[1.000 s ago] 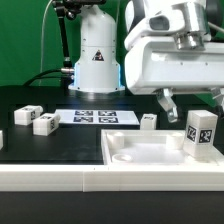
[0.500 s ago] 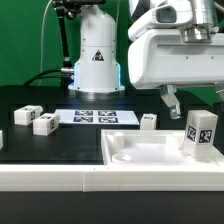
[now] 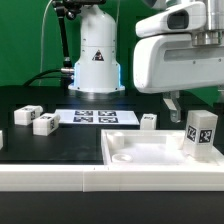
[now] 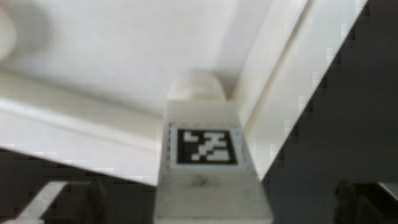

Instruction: Assemble one leg

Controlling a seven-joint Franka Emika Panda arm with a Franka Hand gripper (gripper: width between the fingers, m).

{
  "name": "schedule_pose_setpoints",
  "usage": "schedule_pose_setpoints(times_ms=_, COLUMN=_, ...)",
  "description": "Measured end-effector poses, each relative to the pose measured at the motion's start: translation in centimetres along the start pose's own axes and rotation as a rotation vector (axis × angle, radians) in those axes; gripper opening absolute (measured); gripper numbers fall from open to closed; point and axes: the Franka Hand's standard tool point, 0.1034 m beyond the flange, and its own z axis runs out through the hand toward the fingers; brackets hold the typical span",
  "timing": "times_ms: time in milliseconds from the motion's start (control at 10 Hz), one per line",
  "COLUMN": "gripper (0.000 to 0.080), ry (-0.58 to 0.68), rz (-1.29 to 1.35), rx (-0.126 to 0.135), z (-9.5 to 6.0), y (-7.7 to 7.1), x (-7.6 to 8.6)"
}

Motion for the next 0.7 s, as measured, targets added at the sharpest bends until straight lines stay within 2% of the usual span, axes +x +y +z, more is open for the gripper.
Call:
schedule_pose_setpoints(times_ms=200, gripper=0.0649, ry=0.009, rz=0.01, rx=-0.004, z=-0.12, y=0.63, x=0.19)
schedule_pose_setpoints(times_ms=600, gripper=0.0649, ry=0.065, rz=0.073, rx=-0.013, z=-0.24, y=0.07, x=1.05)
schedule_pose_setpoints(times_ms=700, gripper=0.0521, ry=0.066, rz=0.073, rx=-0.013, z=-0.25, y=0.09, x=1.05)
